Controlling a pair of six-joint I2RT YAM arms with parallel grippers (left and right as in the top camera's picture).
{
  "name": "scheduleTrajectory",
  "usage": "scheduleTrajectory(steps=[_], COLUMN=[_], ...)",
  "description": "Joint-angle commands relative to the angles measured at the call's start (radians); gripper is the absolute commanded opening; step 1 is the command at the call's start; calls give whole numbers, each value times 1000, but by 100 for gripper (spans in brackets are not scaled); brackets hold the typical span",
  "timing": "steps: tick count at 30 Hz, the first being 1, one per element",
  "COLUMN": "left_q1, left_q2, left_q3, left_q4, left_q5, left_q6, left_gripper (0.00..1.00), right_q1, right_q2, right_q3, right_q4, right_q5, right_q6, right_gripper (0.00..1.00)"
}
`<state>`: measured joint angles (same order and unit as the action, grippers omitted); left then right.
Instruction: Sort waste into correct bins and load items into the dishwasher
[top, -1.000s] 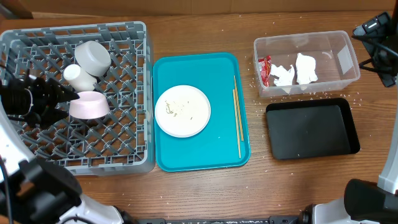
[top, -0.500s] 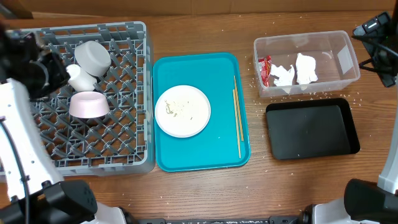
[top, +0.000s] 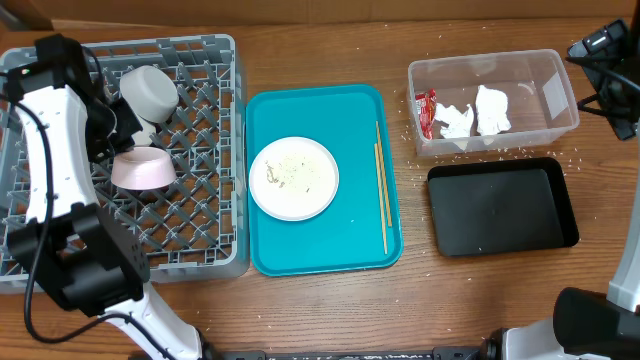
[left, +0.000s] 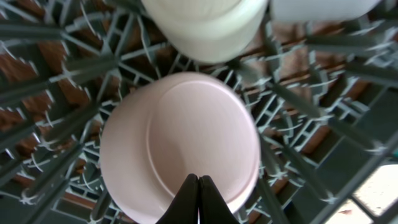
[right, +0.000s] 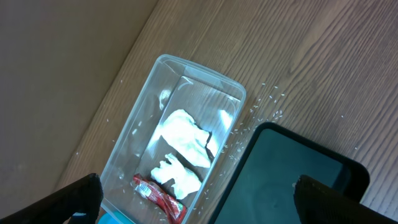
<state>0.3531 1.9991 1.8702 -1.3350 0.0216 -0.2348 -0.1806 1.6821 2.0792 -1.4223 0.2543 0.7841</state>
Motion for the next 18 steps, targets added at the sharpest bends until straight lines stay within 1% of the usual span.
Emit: scheduleTrajectory(steps=[1, 6, 11, 18], left_q1=[-6, -6, 3, 9], left_q2=[21, 10, -40, -151], left_q3=[0, 11, 67, 152], left_q4=[-32, -120, -245, -307], left_q5=[-21, -26, -56, -45], left_q6=[-16, -17, -74, -77], left_gripper=[4, 4, 4, 4], right_q1=[2, 2, 2, 2], right_q2=[-3, -3, -3, -3], right_q3=[3, 3, 3, 3], right_q4=[3, 3, 3, 3], right_q5=[14, 14, 14, 14], right_q6=[-6, -6, -6, -6], right_gripper=[100, 100, 100, 100])
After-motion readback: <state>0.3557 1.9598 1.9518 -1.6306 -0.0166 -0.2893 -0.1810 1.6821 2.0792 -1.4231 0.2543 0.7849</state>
